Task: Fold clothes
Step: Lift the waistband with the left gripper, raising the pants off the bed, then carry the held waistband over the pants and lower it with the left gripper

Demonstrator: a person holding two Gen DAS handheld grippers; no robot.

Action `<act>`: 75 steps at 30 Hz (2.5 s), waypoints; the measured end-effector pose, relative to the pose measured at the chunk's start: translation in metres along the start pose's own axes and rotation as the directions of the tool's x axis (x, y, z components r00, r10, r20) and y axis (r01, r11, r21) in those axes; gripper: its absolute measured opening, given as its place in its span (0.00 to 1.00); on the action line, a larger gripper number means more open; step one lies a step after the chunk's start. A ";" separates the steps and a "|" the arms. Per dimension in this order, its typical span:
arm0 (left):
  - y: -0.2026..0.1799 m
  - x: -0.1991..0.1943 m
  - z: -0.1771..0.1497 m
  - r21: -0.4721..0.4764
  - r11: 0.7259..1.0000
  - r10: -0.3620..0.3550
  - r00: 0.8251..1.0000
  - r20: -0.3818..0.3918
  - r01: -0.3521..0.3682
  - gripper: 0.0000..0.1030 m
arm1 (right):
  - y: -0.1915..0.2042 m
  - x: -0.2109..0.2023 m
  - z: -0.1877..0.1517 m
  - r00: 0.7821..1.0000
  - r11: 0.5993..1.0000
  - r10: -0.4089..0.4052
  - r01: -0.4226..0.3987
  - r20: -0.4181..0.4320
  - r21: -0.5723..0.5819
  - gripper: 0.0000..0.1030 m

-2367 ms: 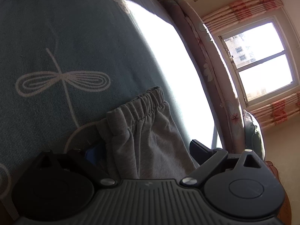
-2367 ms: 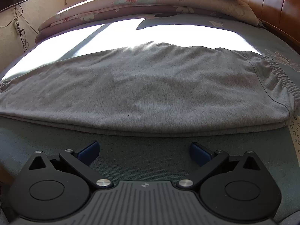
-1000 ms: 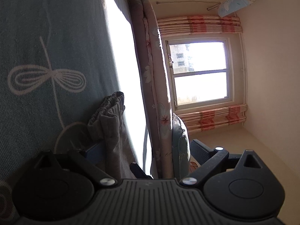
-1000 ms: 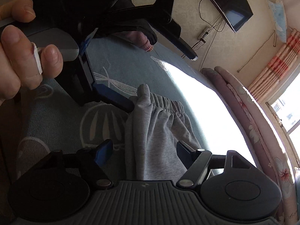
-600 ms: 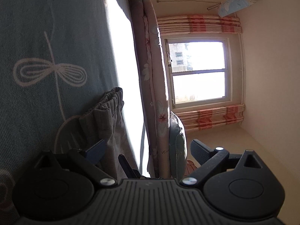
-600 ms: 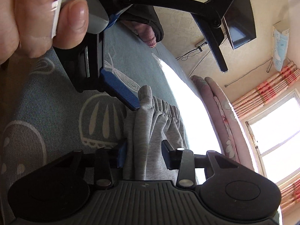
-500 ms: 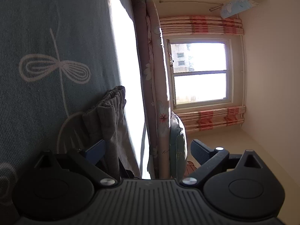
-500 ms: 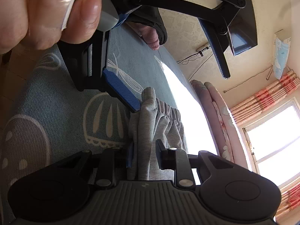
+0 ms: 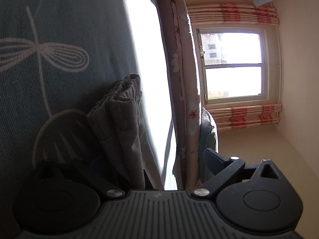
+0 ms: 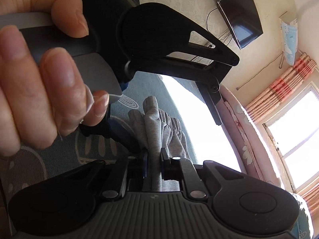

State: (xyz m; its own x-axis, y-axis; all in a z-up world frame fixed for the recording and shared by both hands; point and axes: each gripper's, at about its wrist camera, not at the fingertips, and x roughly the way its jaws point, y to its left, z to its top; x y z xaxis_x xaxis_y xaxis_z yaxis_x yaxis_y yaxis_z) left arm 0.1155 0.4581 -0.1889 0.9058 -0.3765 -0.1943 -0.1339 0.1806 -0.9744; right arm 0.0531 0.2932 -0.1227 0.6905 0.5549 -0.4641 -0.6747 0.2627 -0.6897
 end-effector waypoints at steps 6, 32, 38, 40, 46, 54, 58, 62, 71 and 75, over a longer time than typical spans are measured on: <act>-0.010 -0.013 0.000 0.055 0.997 -0.059 0.998 -0.015 0.060 0.95 | 0.010 -0.002 -0.011 0.998 0.997 -0.052 0.053 0.021 -0.049 0.62; -0.015 0.034 0.012 0.105 0.989 0.111 0.991 -0.081 -0.102 0.95 | 0.000 0.013 -0.010 0.998 0.997 -0.062 0.063 -0.018 0.046 0.10; -0.015 0.032 0.009 0.145 0.966 0.224 0.972 -0.069 -0.212 0.67 | 0.001 -0.006 -0.016 1.000 0.997 -0.017 0.017 -0.008 0.078 0.33; -0.013 0.030 0.008 0.143 0.961 0.249 0.966 -0.064 -0.238 0.53 | 0.003 -0.024 -0.024 1.000 0.997 0.001 -0.001 0.000 0.072 0.41; -0.007 0.023 0.006 0.138 0.937 0.329 0.943 -0.042 -0.321 0.17 | -0.011 -0.083 -0.067 0.998 0.993 0.034 -0.027 -0.060 0.118 0.44; -0.045 0.038 -0.011 0.287 0.825 0.499 0.866 0.036 -0.487 0.13 | -0.052 -0.156 -0.171 0.960 0.909 0.010 0.108 -0.281 0.403 0.52; -0.082 0.054 -0.028 0.411 0.700 0.602 0.792 0.100 -0.584 0.13 | -0.061 -0.200 -0.219 0.944 0.840 -0.005 0.183 -0.330 0.511 0.54; -0.116 0.057 -0.044 0.470 0.657 0.604 0.785 0.141 -0.590 0.13 | -0.075 -0.222 -0.244 0.940 0.798 -0.044 0.237 -0.339 0.554 0.56; -0.175 0.061 -0.087 0.592 0.577 0.581 0.792 0.188 -0.563 0.13 | -0.099 -0.250 -0.254 0.955 0.740 -0.071 0.244 -0.288 0.627 0.59; -0.190 0.071 -0.104 0.638 0.556 0.564 0.806 0.180 -0.532 0.13 | -0.105 -0.264 -0.265 0.957 0.712 -0.070 0.246 -0.282 0.658 0.59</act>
State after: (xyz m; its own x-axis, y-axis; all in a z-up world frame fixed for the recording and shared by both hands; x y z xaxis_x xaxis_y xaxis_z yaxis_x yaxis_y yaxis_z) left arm 0.1637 0.3025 -0.0291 0.7273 -0.0380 -0.6853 -0.2995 0.8808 -0.3667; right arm 0.0109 -0.0898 -0.0755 0.7813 0.2899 -0.5528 -0.4822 0.8427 -0.2395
